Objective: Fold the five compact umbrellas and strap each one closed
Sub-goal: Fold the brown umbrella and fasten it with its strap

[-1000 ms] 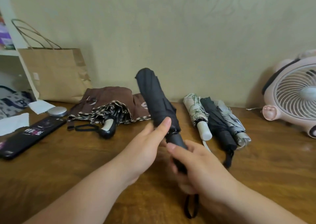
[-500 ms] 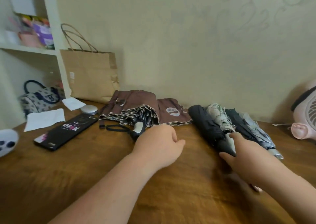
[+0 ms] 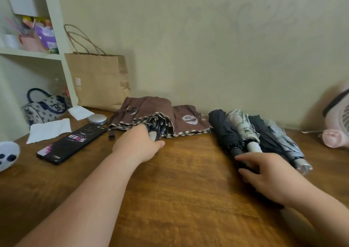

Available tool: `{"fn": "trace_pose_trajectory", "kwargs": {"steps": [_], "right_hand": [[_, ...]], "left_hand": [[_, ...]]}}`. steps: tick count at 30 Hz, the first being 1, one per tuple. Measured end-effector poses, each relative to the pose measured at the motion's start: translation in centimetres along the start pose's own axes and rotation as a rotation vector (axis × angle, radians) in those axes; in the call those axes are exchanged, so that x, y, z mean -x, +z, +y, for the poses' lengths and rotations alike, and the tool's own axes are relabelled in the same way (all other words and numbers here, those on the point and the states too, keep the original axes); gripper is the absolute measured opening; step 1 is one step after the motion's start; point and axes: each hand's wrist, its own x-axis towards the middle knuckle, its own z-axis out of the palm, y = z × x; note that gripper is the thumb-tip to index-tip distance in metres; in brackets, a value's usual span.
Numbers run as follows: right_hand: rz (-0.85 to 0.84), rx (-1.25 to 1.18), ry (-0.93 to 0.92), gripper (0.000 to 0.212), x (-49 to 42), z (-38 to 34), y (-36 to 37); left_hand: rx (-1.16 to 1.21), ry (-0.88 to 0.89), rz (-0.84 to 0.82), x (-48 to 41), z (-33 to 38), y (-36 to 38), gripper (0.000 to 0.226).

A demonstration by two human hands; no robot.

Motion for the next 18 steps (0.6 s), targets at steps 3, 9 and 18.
{"fn": "trace_pose_trajectory", "kwargs": {"steps": [3, 9, 18], "right_hand": [[0.037, -0.13, 0.006, 0.062, -1.2, -1.2, 1.3], [0.19, 0.017, -0.04, 0.034, -0.1, -1.4, 2.2], [0.346, -0.652, -0.052, 0.011, 2.2, -3.4, 1.9]], "left_hand": [[-0.019, 0.009, 0.07, 0.4, 0.8, 0.6, 0.051], [0.122, -0.033, 0.011, -0.6, 1.1, 2.1, 0.04], [1.373, -0.35, -0.449, 6.8, 6.8, 1.5, 0.024]]}}
